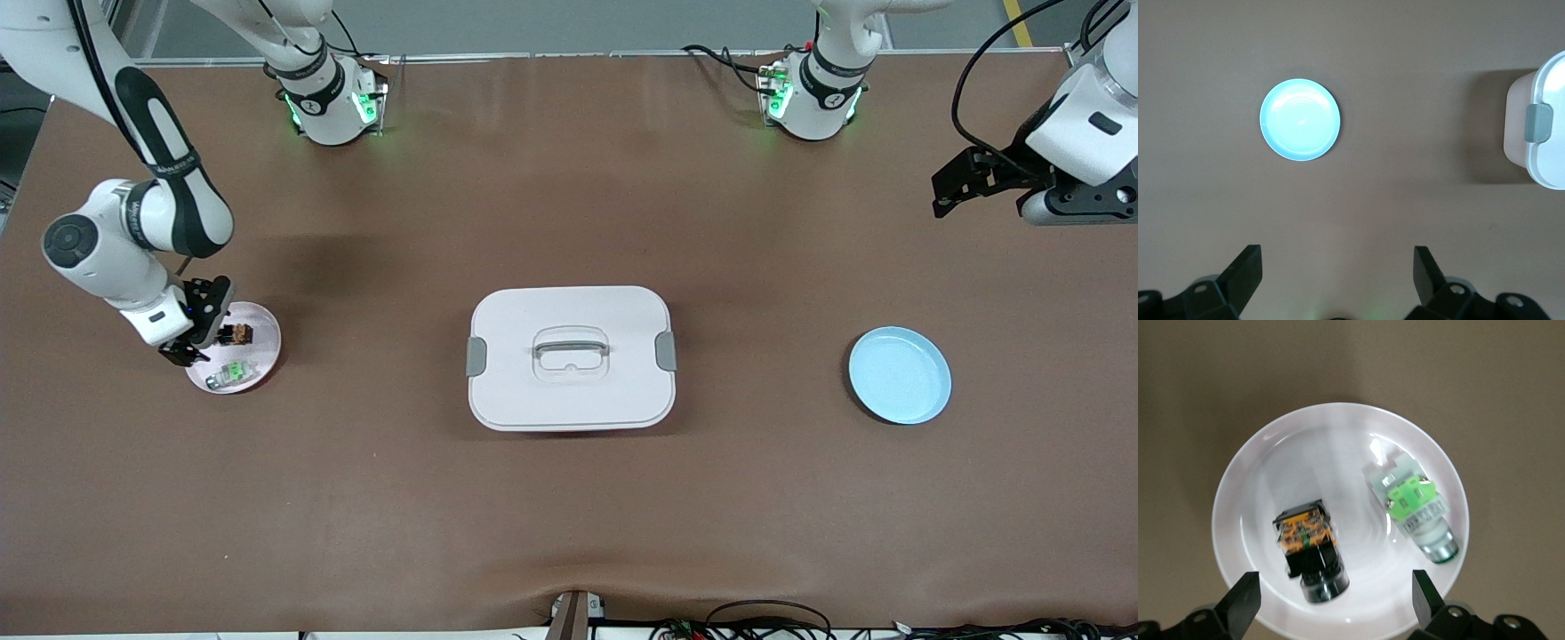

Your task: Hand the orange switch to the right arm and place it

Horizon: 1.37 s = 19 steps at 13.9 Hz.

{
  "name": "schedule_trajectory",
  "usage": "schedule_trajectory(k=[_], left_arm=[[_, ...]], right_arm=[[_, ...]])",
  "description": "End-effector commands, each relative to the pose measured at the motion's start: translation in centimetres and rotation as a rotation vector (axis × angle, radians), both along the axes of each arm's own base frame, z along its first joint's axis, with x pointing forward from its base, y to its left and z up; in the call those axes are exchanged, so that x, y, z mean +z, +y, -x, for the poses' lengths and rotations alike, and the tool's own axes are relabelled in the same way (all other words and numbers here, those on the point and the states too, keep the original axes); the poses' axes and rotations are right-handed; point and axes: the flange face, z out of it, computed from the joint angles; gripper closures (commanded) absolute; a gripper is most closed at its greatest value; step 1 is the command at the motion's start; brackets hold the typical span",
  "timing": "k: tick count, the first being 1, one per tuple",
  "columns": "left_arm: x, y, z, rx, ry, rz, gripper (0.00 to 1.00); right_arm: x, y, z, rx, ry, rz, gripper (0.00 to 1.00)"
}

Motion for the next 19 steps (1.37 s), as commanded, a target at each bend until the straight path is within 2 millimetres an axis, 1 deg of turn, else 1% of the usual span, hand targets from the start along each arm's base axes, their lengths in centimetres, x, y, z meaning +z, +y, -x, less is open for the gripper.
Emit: schedule_trajectory(k=[1,3,5,6,8,10,12,14,15,17,19], left_arm=[[0.6,0.2,0.3,0.006,-0.001,0.016,0.0],[0.7,0.3,0.3,0.009,-0.002,0.016,0.0],[0.7,0.0,0.3,0.004,-0.007,0.017,0.0],[0.6,0.0,0.1,0.004,-0.008,0.017,0.0],[0.6,0.1,0.1,0.003,-0.008,0.017,0.0],[0.4,-0.1,0.0,-0.006,-0.004,0.011,0.0],[0.2,0.0,0.0,-0.009,0.0,0.009,0.0],[0.3,0.2,0.0,-0.011,0.0,0.009,0.0],[0.2,0.2,0.0,-0.009,0.006,0.009,0.0],[0.3,0.3,0.1,-0.009,0.011,0.008,0.0],[0.3,0.3,0.2,-0.009,0.014,0.009,0.0]], right_arm=[[5.8,0.3,-0.1,-0.023,0.035,0.004,0.0],[9.0,1.7,-0.4,-0.093,0.08,0.008,0.0],[12.7,3.9,-0.2,-0.165,0.102,0.016,0.0],[14.4,4.7,0.4,-0.24,0.127,0.019,0.0],[18.0,7.9,1.8,-0.362,0.156,0.025,0.0],[20.6,10.2,3.2,-0.47,0.166,0.044,0.0],[22.6,12.1,4.3,-0.583,0.153,0.056,0.0],[24.2,12.9,4.9,-0.738,0.148,0.058,0.0],[25.5,13.1,5.1,-0.819,0.158,0.029,0.0],[28.3,12.8,4.9,-0.946,0.163,0.021,0.0],[30.4,12.6,4.7,-0.994,0.154,0.022,0.0]])
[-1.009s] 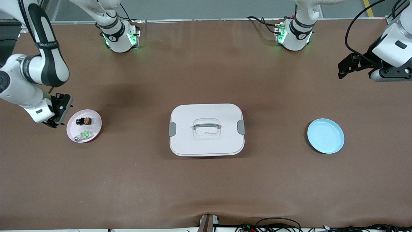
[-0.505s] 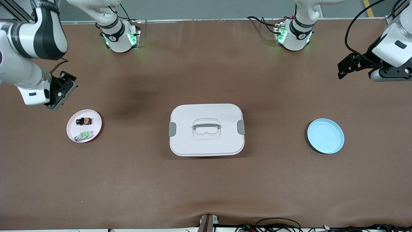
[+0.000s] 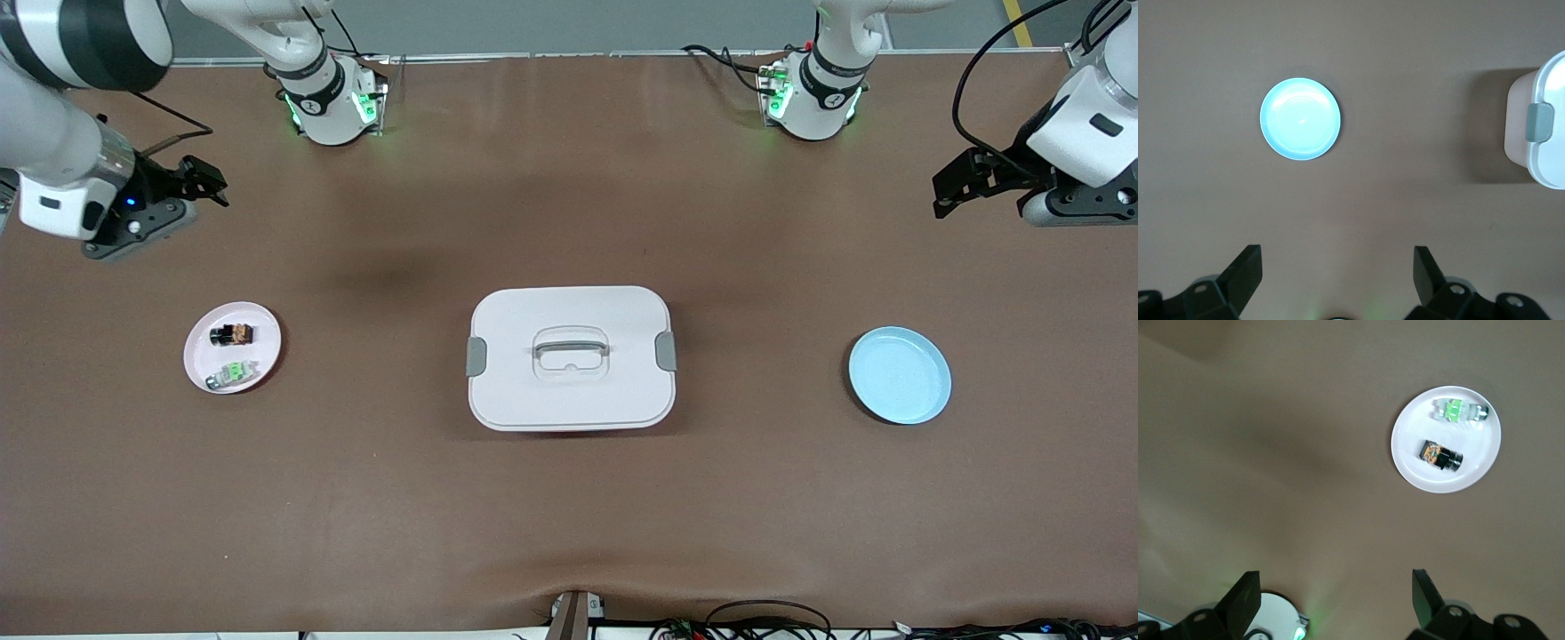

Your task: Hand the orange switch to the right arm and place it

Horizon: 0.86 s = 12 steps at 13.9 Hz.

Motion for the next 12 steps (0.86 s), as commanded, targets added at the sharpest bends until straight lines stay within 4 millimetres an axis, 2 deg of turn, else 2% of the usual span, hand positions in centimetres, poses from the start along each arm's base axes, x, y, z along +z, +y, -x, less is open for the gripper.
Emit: schedule_trajectory(k=[1,4,7,12], left_arm=[[0.5,0.4,0.2,-0.007,0.006,0.008,0.0],[0.5,0.3,0.2,-0.008,0.006,0.01,0.0],[0.5,0.4,0.2,-0.006,0.006,0.01,0.0],[0.6,0.5,0.1,-0.002,0.003,0.012,0.0]], right_arm=[[3.2,-0.4,-0.4,-0.067,-0.026,-0.001,0.0],[5.7,-0.9,-2.4,-0.08,-0.051,0.004,0.0],[8.1,-3.7,-4.4,-0.131,-0.057,0.003,0.0],[10.7,-6.3,-6.4,-0.182,-0.127,0.015,0.0]])
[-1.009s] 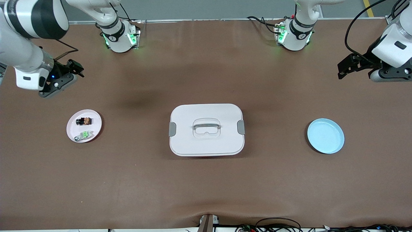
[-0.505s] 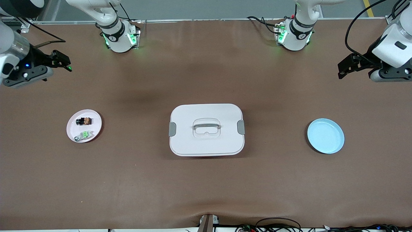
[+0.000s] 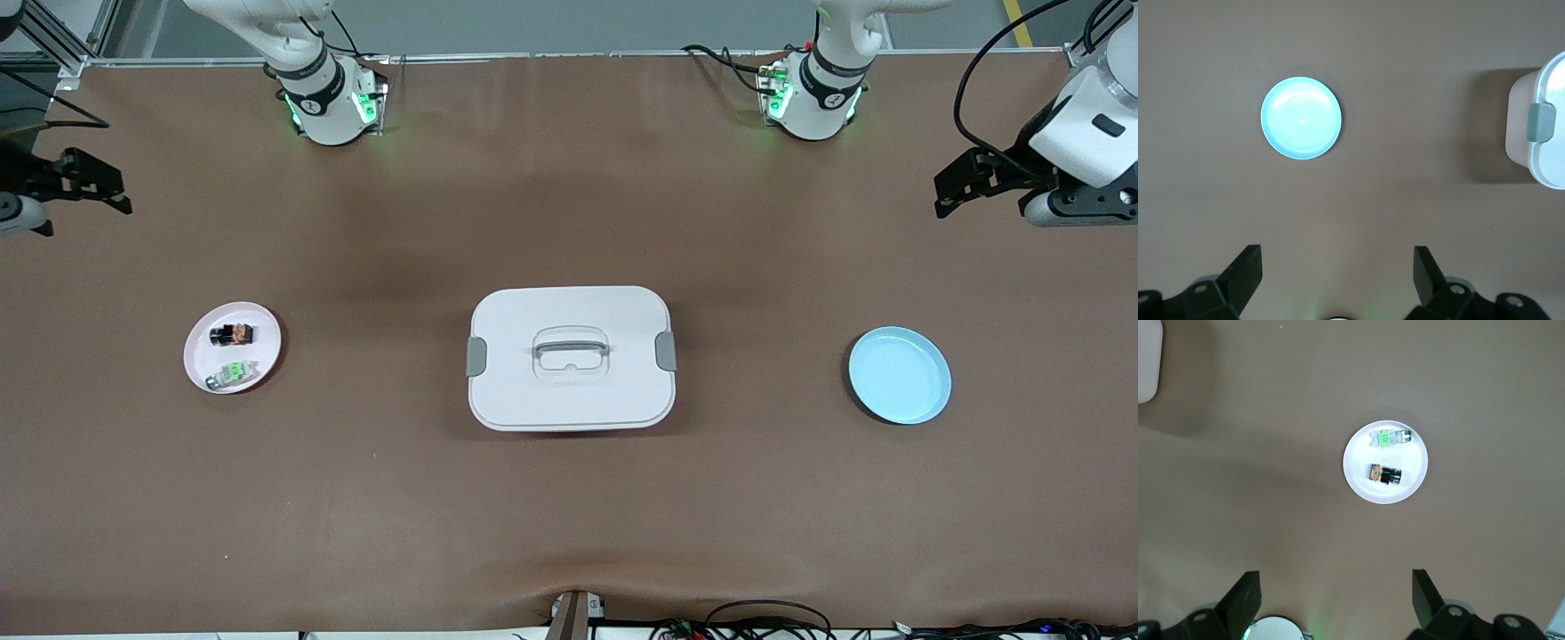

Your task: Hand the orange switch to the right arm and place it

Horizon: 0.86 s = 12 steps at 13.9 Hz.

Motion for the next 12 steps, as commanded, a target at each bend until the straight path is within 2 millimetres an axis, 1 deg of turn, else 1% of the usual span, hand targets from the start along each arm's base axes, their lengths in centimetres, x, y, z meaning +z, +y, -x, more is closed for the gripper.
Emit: schedule_trajectory(k=[1,3,4,5,8,9,10,12], left_arm=[[0.6,0.2,0.2,-0.006,0.002,0.012,0.0],[0.7,0.2,0.2,-0.006,0.001,0.012,0.0],[0.6,0.3,0.2,-0.005,0.002,0.012,0.0],[0.6,0.3,0.2,-0.005,0.002,0.012,0.0],[0.7,0.2,0.2,-0.006,0.002,0.01,0.0],[0.7,0.2,0.2,-0.006,0.002,0.01,0.0],[0.7,0.2,0.2,-0.006,0.002,0.01,0.0],[0.7,0.2,0.2,-0.008,0.002,0.01,0.0]], right_arm=[[1.1,-1.3,-2.3,-0.025,-0.018,0.026,0.0],[1.3,-1.2,-3.4,-0.017,-0.026,0.075,0.0],[1.3,-1.4,-3.5,-0.056,-0.03,0.075,0.0],[1.3,-1.5,-3.6,-0.114,-0.035,0.072,0.0],[1.3,-0.7,-3.8,-0.335,-0.053,0.079,0.0],[0.9,-0.6,-4.0,-0.405,-0.058,0.082,0.0],[0.7,-0.2,-4.0,-0.438,-0.059,0.084,0.0],[-0.4,0.0,-4.0,-0.439,-0.036,0.059,0.0]])
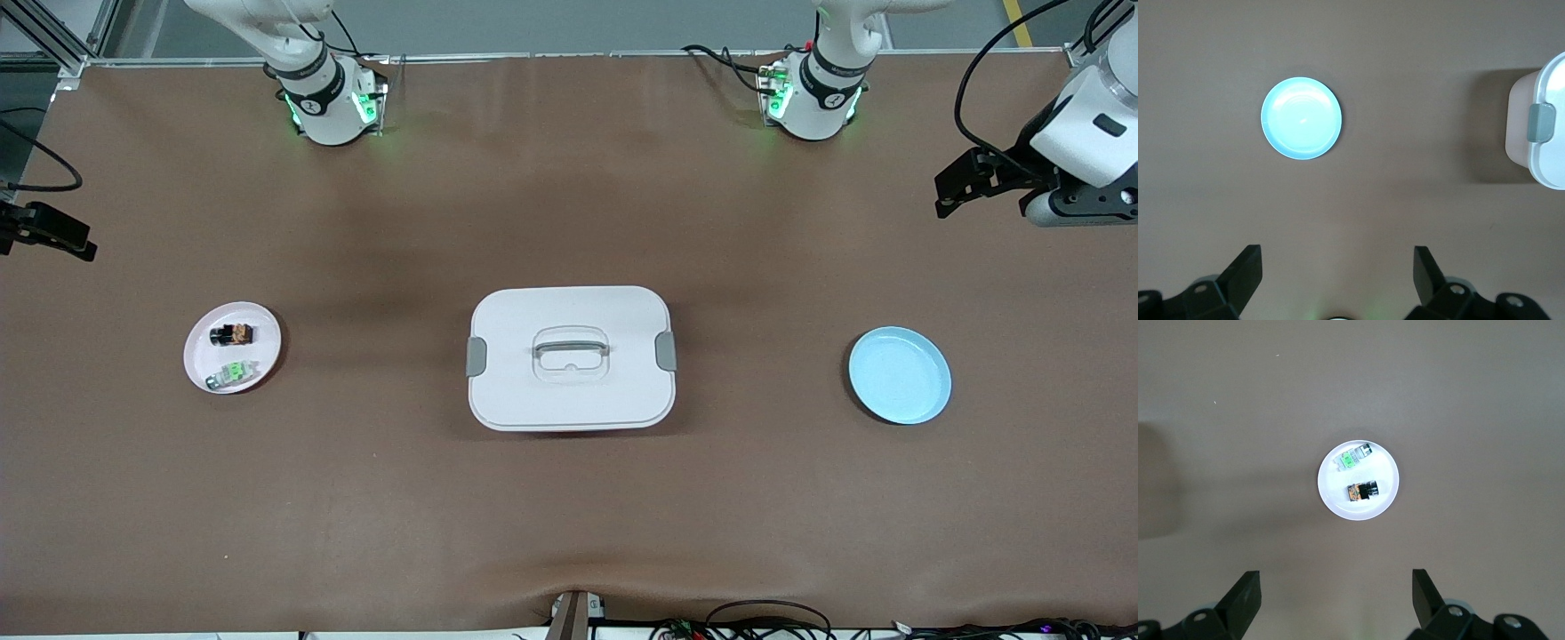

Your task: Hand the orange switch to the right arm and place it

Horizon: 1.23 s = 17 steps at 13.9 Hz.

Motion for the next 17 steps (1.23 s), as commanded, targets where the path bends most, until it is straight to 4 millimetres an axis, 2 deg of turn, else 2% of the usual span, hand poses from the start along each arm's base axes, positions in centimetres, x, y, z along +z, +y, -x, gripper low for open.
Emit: schedule_trajectory(k=[1,3,6,10,17], left_arm=[[0.6,0.2,0.2,-0.007,0.003,0.01,0.0],[0.7,0.2,0.3,-0.01,0.001,0.01,0.0],[0.8,0.4,0.3,-0.007,0.001,0.01,0.0],[0.9,0.6,0.4,-0.004,-0.002,0.007,0.0],[0.9,0.6,0.3,-0.004,-0.001,0.004,0.0]], right_arm=[[-1.1,0.3,-0.2,-0.028,0.011,-0.041,0.0],[-2.8,0.4,0.2,-0.026,0.013,-0.06,0.0],[-3.3,0.7,2.1,-0.024,-0.013,-0.059,0.0],[-3.0,0.4,4.0,0.028,-0.045,-0.059,0.0],[-0.9,0.2,4.0,0.001,-0.049,-0.056,0.0]])
